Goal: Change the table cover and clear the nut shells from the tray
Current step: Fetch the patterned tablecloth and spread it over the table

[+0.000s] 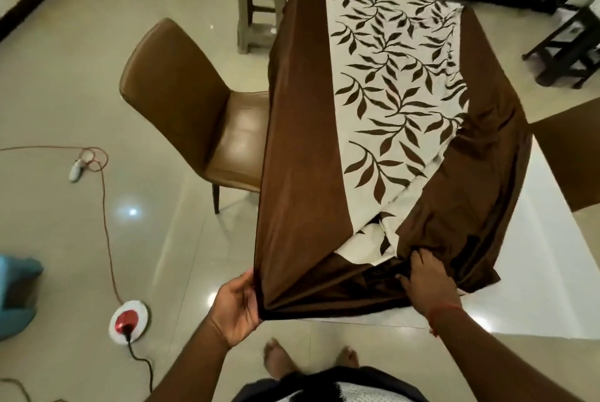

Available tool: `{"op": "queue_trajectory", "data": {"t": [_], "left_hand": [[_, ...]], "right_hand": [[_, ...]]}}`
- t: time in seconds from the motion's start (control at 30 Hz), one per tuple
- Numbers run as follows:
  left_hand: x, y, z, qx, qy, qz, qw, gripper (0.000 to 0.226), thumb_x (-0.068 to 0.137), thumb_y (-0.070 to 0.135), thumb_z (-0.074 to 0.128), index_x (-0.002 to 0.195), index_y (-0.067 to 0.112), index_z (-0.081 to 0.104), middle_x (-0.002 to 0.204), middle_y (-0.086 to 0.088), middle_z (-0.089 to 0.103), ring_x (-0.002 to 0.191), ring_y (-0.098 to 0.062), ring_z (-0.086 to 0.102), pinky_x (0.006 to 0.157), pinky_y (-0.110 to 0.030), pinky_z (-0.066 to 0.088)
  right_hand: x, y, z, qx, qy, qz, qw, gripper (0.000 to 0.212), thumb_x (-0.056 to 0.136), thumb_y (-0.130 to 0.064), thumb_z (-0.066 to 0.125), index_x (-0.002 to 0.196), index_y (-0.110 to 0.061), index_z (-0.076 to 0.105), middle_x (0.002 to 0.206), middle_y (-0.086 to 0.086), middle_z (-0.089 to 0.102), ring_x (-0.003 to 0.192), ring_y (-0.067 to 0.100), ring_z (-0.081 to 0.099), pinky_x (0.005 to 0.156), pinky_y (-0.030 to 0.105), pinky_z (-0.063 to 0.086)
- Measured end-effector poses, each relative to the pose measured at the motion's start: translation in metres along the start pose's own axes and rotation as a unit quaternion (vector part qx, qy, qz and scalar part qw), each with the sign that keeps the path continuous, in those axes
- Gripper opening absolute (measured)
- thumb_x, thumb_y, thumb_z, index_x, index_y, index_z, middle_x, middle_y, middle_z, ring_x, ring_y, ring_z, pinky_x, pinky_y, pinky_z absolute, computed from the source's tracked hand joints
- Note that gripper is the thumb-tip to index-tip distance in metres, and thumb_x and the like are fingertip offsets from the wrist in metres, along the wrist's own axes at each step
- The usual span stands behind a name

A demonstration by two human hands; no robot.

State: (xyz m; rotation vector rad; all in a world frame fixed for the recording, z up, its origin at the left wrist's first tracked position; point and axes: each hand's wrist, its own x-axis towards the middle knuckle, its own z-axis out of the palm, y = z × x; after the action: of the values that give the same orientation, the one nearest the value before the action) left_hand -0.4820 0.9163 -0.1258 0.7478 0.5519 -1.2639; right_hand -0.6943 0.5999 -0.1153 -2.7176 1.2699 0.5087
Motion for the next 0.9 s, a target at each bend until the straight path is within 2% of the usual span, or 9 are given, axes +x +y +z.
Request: {"op": "queue_trajectory", "data": {"t": [0.1, 0.23, 0.33, 0.43, 0.57, 0.67, 0.73, 0.8, 0.9], "left_hand": [[-0.001, 0.006, -0.005, -0.03, 0.016, 0.084, 0.996, 0.035, 0.099, 0.017, 0.044, 0.116, 0.002, 0.072, 0.116, -0.02, 0.07, 0.099, -0.032, 0.072, 0.076, -0.042, 0.061], [-0.004, 0.013, 0.0, -0.064, 0.049, 0.207, 0.975, 0.035, 0.098, 0.033, 0.049, 0.108, 0.013, 0.077, 0.116, -0.01, 0.072, 0.101, -0.024, 0.071, 0.087, -0.039, 0.059], [0.0, -0.012, 0.01, 0.03, 0.072, 0.187, 0.979, 0.038, 0.092, 0.038, 0.055, 0.116, 0.014, 0.073, 0.117, -0.01, 0.072, 0.103, -0.027, 0.07, 0.082, -0.04, 0.06], [0.009, -0.053, 0.021, 0.111, 0.098, 0.172, 0.974, 0.042, 0.09, 0.028, 0.06, 0.125, 0.006, 0.065, 0.126, -0.016, 0.067, 0.112, -0.032, 0.066, 0.085, -0.041, 0.059], [0.011, -0.093, 0.023, 0.12, 0.106, 0.173, 0.972, 0.044, 0.091, 0.027, 0.065, 0.129, 0.004, 0.062, 0.13, -0.021, 0.063, 0.116, -0.037, 0.064, 0.081, -0.041, 0.059], [0.01, -0.123, 0.029, 0.125, 0.129, 0.169, 0.969, 0.041, 0.091, 0.031, 0.065, 0.126, 0.01, 0.066, 0.129, -0.017, 0.065, 0.115, -0.035, 0.065, 0.078, -0.04, 0.059], [0.009, -0.148, 0.037, 0.153, 0.151, 0.157, 0.964, 0.041, 0.089, 0.032, 0.068, 0.125, 0.012, 0.067, 0.126, -0.014, 0.067, 0.113, -0.032, 0.066, 0.076, -0.038, 0.058], [0.007, -0.172, 0.043, 0.19, 0.166, 0.139, 0.958, 0.046, 0.084, 0.03, 0.073, 0.125, 0.012, 0.065, 0.124, -0.012, 0.069, 0.111, -0.03, 0.068, 0.077, -0.035, 0.057], [0.002, -0.199, 0.05, 0.185, 0.182, 0.145, 0.955, 0.044, 0.083, 0.021, 0.072, 0.124, 0.006, 0.064, 0.12, -0.017, 0.07, 0.108, -0.032, 0.068, 0.077, -0.034, 0.057]], "right_hand": [[0.014, 0.009, -0.022, -0.061, -0.019, -0.03, 0.998, 0.028, 0.095, -0.031, 0.046, 0.121, -0.022, 0.053, 0.124, 0.002, 0.056, 0.111, 0.024, 0.055, 0.085, 0.037, 0.05], [0.023, 0.016, -0.059, -0.075, -0.176, -0.145, 0.971, 0.031, 0.096, -0.045, 0.051, 0.111, -0.021, 0.064, 0.114, 0.003, 0.067, 0.106, 0.022, 0.062, 0.082, 0.03, 0.046], [0.013, 0.024, -0.08, -0.035, -0.238, -0.238, 0.941, 0.032, 0.094, -0.052, 0.054, 0.087, -0.022, 0.065, 0.091, -0.001, 0.065, 0.086, 0.014, 0.06, 0.067, 0.027, 0.036], [0.007, 0.053, -0.091, 0.071, -0.318, -0.226, 0.918, 0.034, 0.092, -0.049, 0.06, 0.073, -0.021, 0.057, 0.073, -0.005, 0.054, 0.064, 0.008, 0.051, 0.058, 0.022, 0.038], [0.014, 0.101, -0.082, -0.033, -0.345, -0.23, 0.909, 0.024, 0.094, -0.039, 0.06, 0.081, -0.019, 0.062, 0.091, 0.007, 0.071, 0.072, 0.015, 0.057, 0.069, 0.027, 0.044], [0.021, 0.116, -0.075, 0.008, -0.341, -0.247, 0.907, 0.024, 0.094, -0.038, 0.059, 0.078, -0.019, 0.062, 0.089, 0.006, 0.071, 0.075, 0.016, 0.059, 0.074, 0.029, 0.046], [0.024, 0.113, -0.069, 0.067, -0.284, -0.27, 0.918, 0.024, 0.094, -0.041, 0.058, 0.081, -0.021, 0.06, 0.088, 0.0, 0.064, 0.079, 0.017, 0.059, 0.074, 0.03, 0.046], [0.027, 0.107, -0.059, 0.107, -0.193, -0.279, 0.935, 0.018, 0.096, -0.042, 0.054, 0.1, -0.024, 0.059, 0.107, -0.005, 0.057, 0.092, 0.018, 0.06, 0.081, 0.03, 0.048], [0.03, 0.11, -0.037, 0.051, -0.16, -0.288, 0.943, 0.047, 0.1, -0.033, 0.049, 0.145, -0.022, 0.038, 0.145, 0.001, 0.038, 0.123, 0.025, 0.051, 0.103, 0.036, 0.046]]}}
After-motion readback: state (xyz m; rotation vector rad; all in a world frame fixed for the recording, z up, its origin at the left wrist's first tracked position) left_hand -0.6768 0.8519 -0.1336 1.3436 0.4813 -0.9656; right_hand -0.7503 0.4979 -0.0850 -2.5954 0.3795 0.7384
